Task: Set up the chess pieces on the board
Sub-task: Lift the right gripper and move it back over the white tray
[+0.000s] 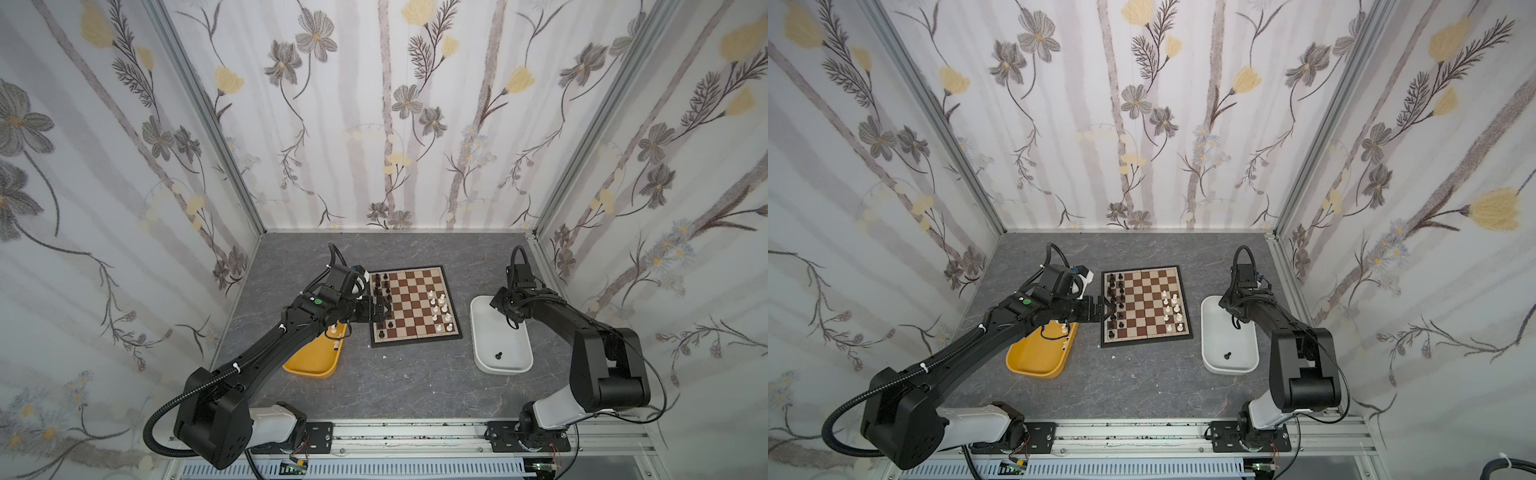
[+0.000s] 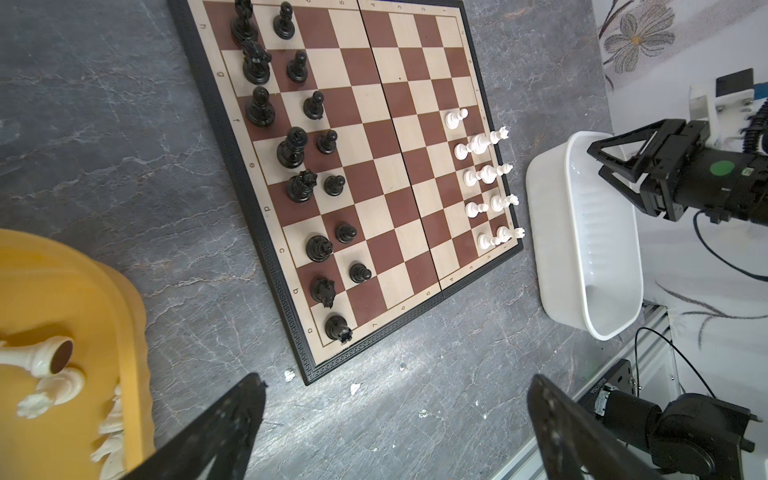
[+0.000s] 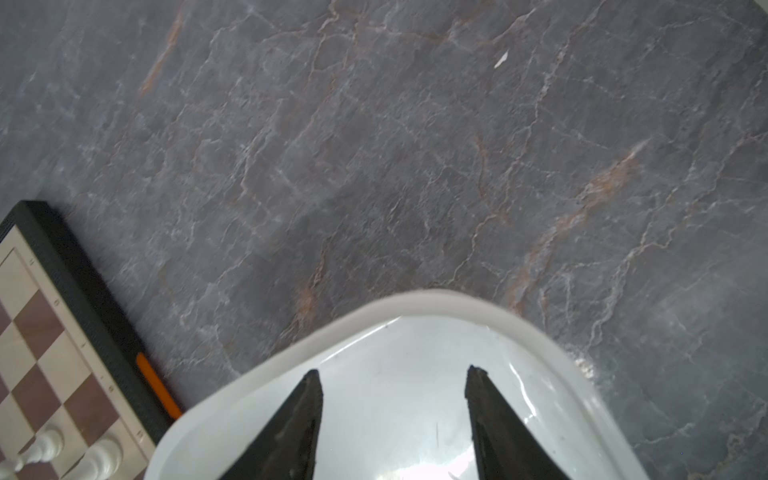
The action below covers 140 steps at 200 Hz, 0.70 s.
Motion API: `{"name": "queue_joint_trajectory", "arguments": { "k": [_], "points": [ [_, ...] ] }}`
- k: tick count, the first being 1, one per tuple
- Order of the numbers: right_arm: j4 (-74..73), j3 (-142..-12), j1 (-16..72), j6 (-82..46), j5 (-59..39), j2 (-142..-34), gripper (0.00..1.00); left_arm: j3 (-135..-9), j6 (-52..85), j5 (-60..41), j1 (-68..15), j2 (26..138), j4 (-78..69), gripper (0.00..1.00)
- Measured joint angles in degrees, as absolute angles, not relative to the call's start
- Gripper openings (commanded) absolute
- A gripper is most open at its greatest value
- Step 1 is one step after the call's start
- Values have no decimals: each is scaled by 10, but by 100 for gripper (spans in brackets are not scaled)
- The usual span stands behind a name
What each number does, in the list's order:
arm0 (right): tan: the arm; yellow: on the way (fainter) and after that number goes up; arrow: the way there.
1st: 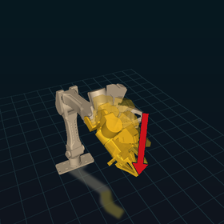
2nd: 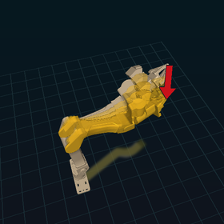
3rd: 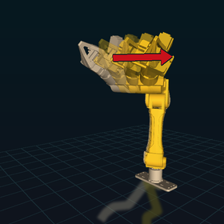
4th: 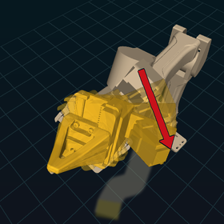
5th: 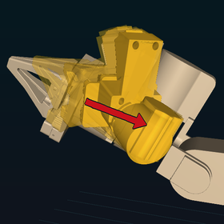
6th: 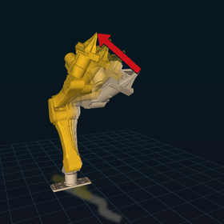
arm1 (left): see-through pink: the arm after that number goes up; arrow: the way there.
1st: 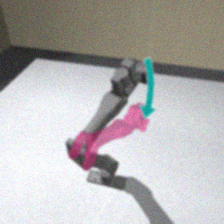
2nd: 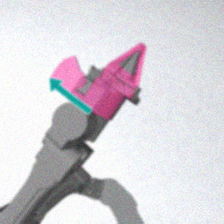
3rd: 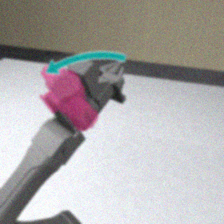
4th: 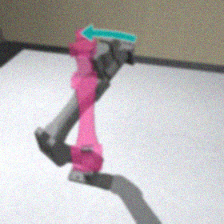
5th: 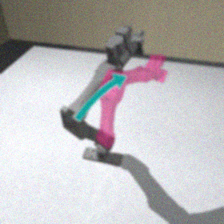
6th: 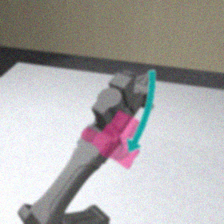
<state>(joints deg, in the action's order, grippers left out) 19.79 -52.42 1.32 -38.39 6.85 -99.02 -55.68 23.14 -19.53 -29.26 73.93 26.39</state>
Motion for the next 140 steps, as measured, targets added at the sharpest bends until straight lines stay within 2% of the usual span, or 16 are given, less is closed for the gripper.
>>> {"name": "queue_joint_trajectory", "arguments": {
  "k": [32,71,113,140],
  "points": [
    [200,-505,-39,-390,84,-979,57,-554,231,-188,-293,735,264,100],
    [219,-416,-104,-430,136,-863,58,-554,231,-187,-293,741,262,100],
    [252,-301,-254,-435,141,-738,58,-554,231,-192,-290,736,259,100],
    [263,-303,-230,-399,120,-699,58,-554,231,-196,-287,733,255,100]
  ]
}}
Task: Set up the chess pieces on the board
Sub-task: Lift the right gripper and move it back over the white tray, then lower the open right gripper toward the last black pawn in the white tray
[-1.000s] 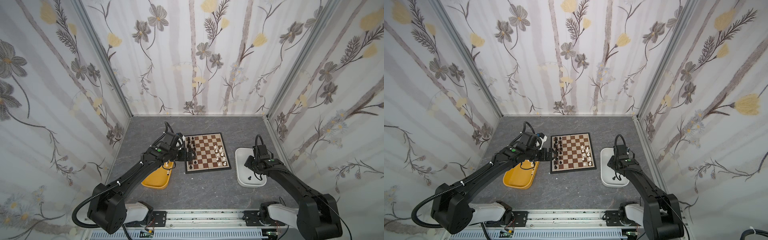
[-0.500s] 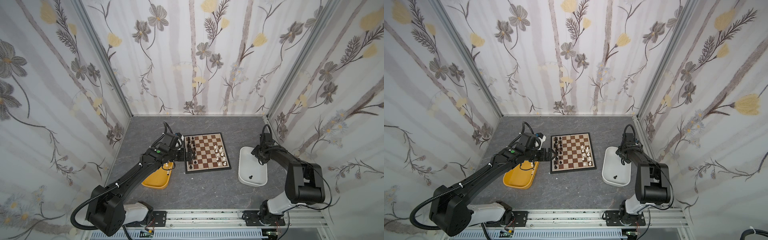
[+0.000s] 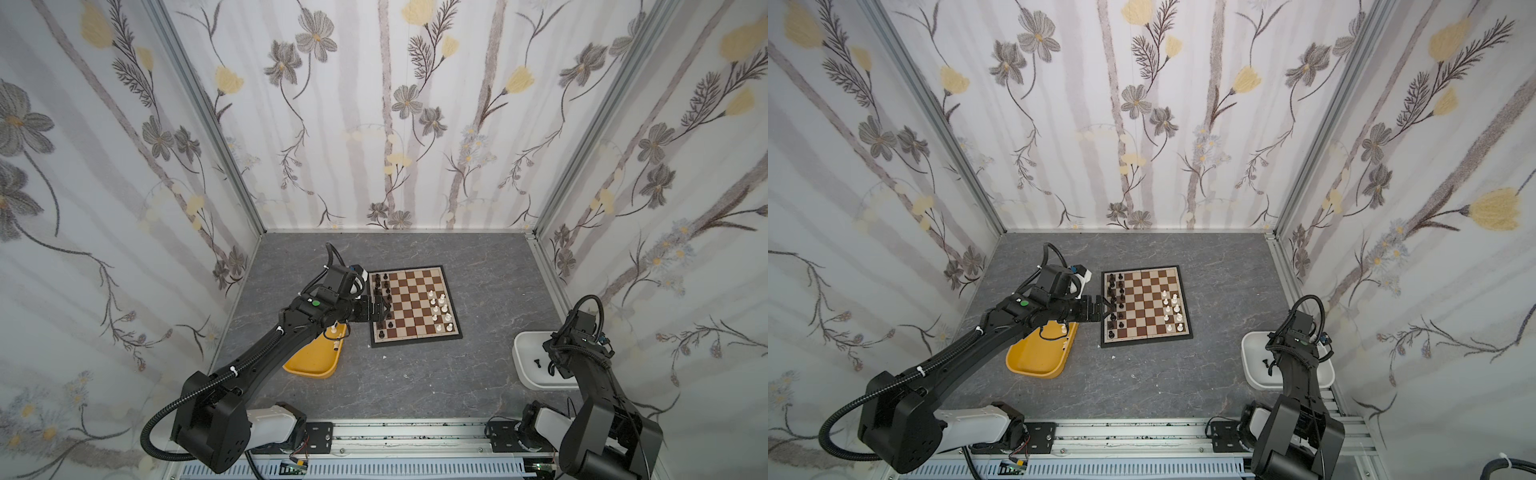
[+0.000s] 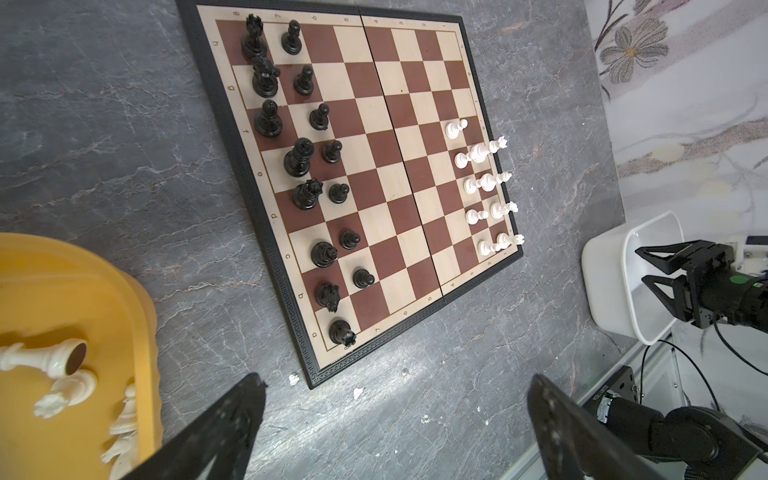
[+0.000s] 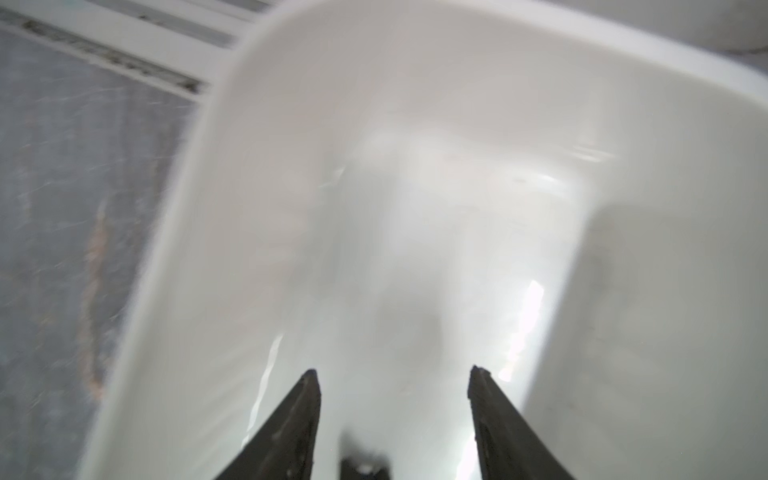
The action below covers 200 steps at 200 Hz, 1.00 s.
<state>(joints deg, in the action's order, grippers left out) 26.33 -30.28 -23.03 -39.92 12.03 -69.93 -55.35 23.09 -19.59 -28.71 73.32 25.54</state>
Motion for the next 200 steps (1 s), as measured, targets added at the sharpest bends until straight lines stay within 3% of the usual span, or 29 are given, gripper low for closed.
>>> {"name": "queue_joint_trajectory", "arguments": {
  "k": [17,43,70,124,178,200],
  "points": [
    [262,-317,-187,-385,114,-689,56,-554,231,-198,-286,733,255,100],
    [259,-313,-163,-385,75,-703,43,-552,231,-197,-285,727,253,100],
    [255,-301,-125,-386,28,-733,41,-551,231,-196,-284,727,253,100],
    [199,-350,-30,-408,-36,-816,52,-551,231,-196,-281,729,252,100],
    [95,-462,-13,-413,-92,-951,60,-551,232,-198,-270,744,250,100],
    [97,-503,-14,-393,-88,-959,61,-551,232,-201,-262,750,247,100]
  ]
}}
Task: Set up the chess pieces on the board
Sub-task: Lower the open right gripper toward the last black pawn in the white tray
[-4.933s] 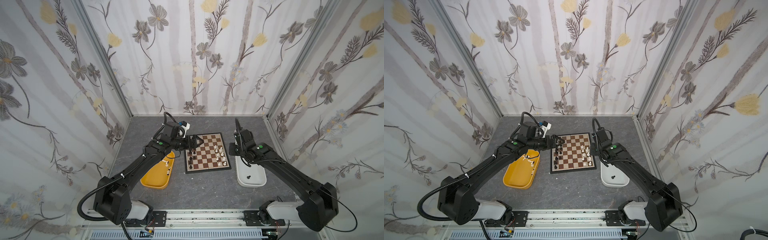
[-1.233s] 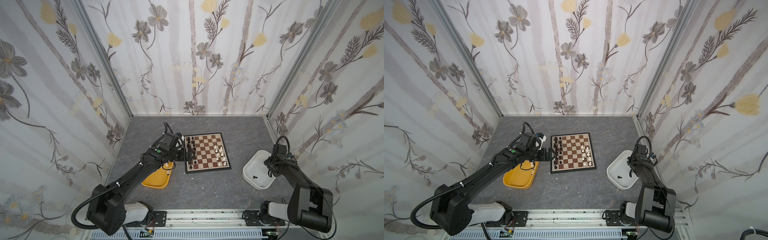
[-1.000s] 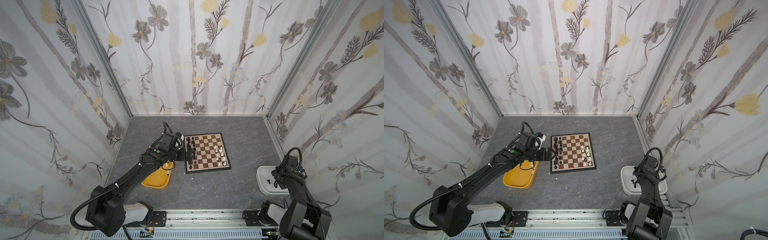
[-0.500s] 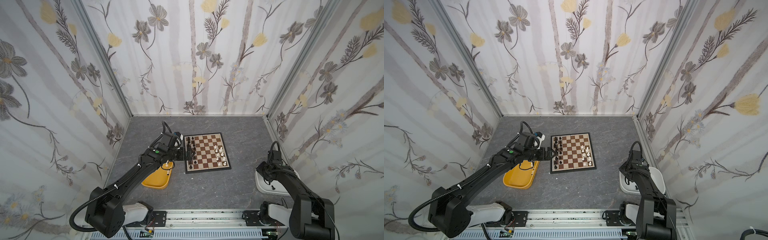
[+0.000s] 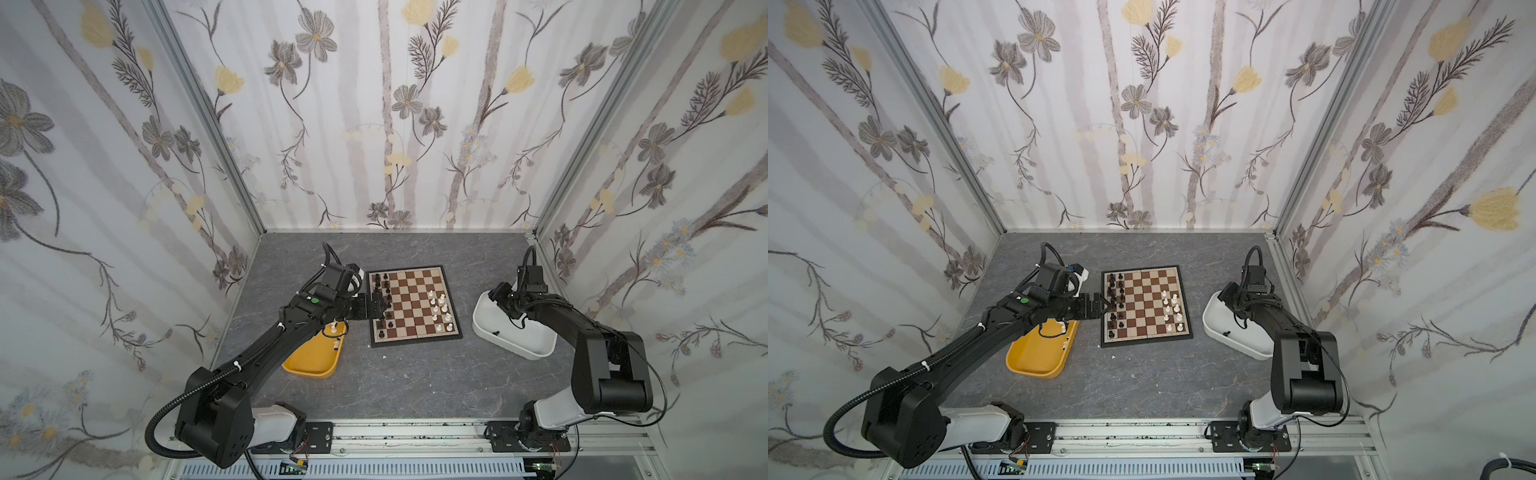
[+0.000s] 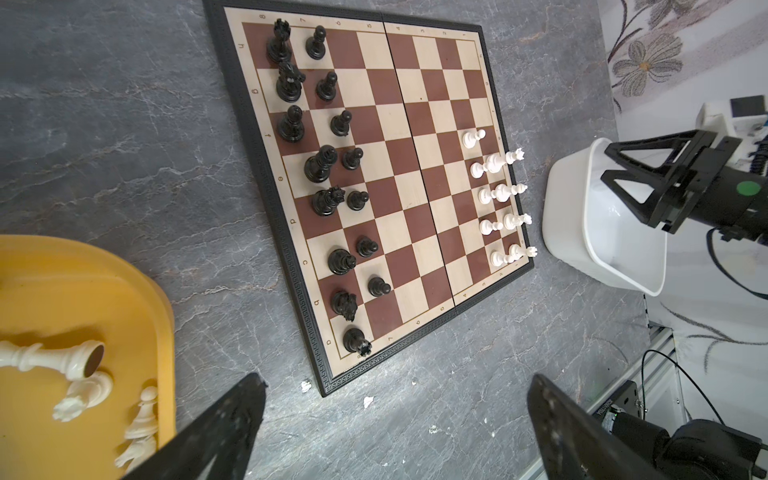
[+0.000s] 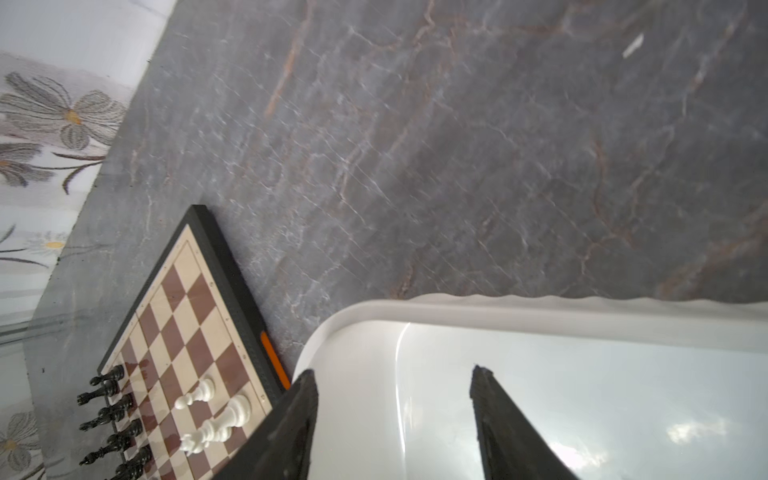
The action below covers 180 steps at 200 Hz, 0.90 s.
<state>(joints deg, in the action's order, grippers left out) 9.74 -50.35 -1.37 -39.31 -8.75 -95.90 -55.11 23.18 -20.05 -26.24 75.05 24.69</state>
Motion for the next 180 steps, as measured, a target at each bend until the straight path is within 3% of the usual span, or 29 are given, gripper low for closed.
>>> {"name": "queue_joint_trajectory", "arguments": {
  "k": [77,139,180],
  "points": [
    [220,-427,-95,-341,16,-851,44,-552,239,-218,-249,769,234,100],
    [242,-403,-79,-310,5,-850,59,-552,239,-227,-246,768,229,100],
    [228,-374,-37,-326,-32,-868,59,-552,238,-227,-245,765,229,100]
  ]
}}
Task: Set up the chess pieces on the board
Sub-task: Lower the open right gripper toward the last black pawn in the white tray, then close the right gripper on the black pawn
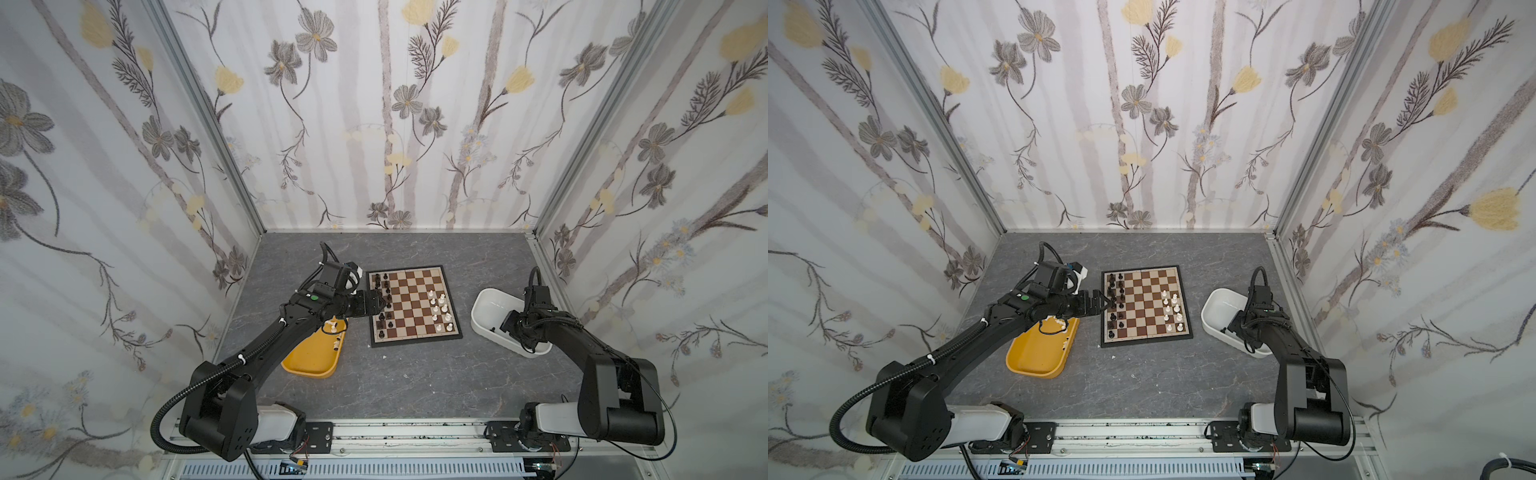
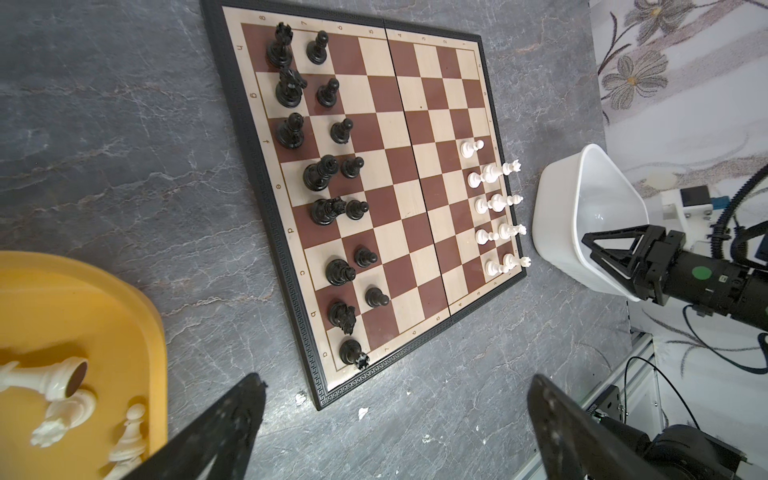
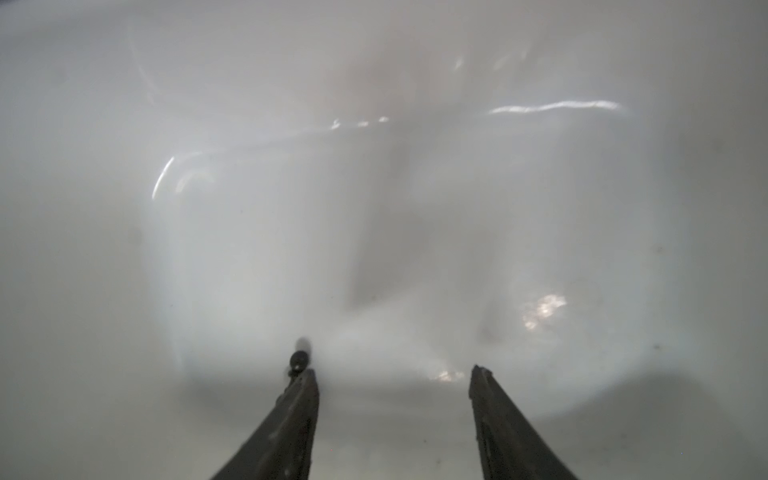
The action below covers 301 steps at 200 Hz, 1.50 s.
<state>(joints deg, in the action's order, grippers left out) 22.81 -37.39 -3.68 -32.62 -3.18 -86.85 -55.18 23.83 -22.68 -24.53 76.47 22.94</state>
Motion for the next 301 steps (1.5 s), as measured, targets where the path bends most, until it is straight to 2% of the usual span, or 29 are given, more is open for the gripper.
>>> {"name": "queue_joint_trajectory", "arguments": {
  "k": [63,111,144,174,183,204,242,301],
  "points": [
    [180,-307,56,-463,-72,-798,65,-552,238,-227,-245,766,229,100],
    [141,-368,80,-479,-64,-854,66,-552,238,-227,-245,769,229,100],
    [168,-447,79,-429,-27,-931,57,-552,238,-227,-245,771,229,100],
    [215,-489,80,-377,36,-956,55,-551,238,-225,-245,771,229,100],
    [228,-498,81,-364,52,-966,51,-551,238,-225,-245,771,229,100],
    [246,-503,88,-347,65,-984,50,-551,238,-225,-245,772,229,100],
    [255,-502,100,-334,72,-1014,37,-551,238,-225,-245,772,229,100],
    [246,-519,104,-323,102,-1045,32,-551,238,-225,-244,763,230,100]
  ]
}}
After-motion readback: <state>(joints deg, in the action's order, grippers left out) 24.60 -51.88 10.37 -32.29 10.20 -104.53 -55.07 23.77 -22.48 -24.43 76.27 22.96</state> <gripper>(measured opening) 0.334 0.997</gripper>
